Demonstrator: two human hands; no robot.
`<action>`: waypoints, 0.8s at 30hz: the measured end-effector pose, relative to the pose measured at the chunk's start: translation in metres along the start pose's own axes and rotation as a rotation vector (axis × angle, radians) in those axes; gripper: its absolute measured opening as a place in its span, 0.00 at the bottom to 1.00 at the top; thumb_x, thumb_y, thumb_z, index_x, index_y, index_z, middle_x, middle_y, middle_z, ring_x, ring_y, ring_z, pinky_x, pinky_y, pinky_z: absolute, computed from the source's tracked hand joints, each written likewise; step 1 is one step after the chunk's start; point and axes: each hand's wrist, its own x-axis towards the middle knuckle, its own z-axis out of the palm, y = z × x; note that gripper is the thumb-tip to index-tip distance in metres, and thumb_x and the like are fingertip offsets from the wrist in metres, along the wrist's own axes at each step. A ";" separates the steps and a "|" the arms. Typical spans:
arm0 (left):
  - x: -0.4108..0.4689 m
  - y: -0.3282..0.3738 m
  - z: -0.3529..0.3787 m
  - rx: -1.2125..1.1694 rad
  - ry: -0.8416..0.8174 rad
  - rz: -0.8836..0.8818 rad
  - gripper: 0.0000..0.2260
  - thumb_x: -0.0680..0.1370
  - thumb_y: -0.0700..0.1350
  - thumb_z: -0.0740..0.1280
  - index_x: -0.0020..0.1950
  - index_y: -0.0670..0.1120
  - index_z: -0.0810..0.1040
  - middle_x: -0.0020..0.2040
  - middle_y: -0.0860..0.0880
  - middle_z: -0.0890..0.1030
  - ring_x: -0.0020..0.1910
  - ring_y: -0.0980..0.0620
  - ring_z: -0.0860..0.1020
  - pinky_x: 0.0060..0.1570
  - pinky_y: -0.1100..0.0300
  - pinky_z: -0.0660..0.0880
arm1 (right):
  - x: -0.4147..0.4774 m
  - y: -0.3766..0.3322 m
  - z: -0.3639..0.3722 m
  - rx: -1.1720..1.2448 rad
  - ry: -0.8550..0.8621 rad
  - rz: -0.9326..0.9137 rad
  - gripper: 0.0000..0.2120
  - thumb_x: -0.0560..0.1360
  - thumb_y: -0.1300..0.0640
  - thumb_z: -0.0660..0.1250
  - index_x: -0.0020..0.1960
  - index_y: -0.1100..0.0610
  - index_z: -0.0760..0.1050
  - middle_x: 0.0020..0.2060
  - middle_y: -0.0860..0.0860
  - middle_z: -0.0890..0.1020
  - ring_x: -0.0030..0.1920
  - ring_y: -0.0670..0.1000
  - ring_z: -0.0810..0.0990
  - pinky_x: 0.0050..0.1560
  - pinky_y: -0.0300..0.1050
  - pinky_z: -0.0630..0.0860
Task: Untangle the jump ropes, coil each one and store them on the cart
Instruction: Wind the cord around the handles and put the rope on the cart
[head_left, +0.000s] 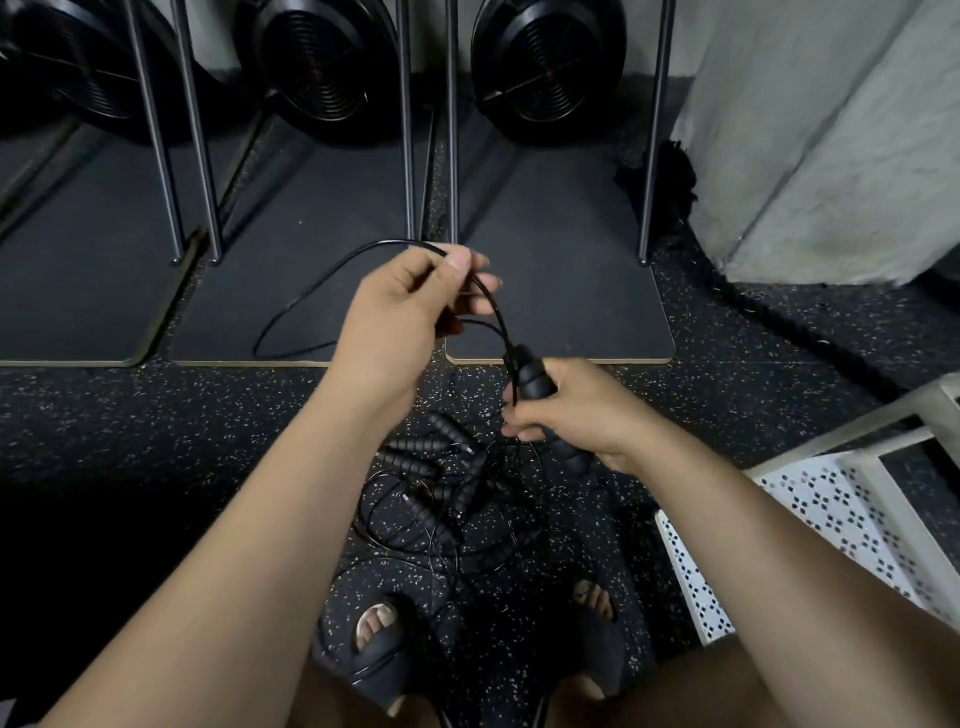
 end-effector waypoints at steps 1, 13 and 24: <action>0.000 0.000 -0.002 -0.008 0.012 -0.006 0.08 0.87 0.46 0.66 0.56 0.45 0.83 0.51 0.45 0.88 0.45 0.49 0.83 0.55 0.47 0.73 | 0.000 -0.001 0.001 0.009 0.004 0.002 0.10 0.77 0.69 0.74 0.58 0.65 0.79 0.50 0.61 0.88 0.48 0.54 0.90 0.59 0.52 0.85; -0.004 -0.027 0.007 0.177 -0.134 -0.281 0.12 0.86 0.52 0.63 0.52 0.50 0.84 0.52 0.47 0.89 0.52 0.47 0.85 0.50 0.51 0.71 | -0.018 -0.028 -0.016 0.163 0.259 -0.223 0.08 0.78 0.67 0.73 0.54 0.63 0.77 0.43 0.59 0.88 0.38 0.56 0.88 0.44 0.51 0.84; -0.032 -0.069 0.035 0.689 -0.538 -0.172 0.03 0.85 0.47 0.70 0.54 0.54 0.83 0.50 0.56 0.87 0.45 0.59 0.82 0.51 0.58 0.80 | -0.041 -0.050 -0.046 0.543 0.392 -0.464 0.07 0.79 0.68 0.73 0.55 0.65 0.77 0.43 0.60 0.86 0.38 0.53 0.86 0.40 0.43 0.82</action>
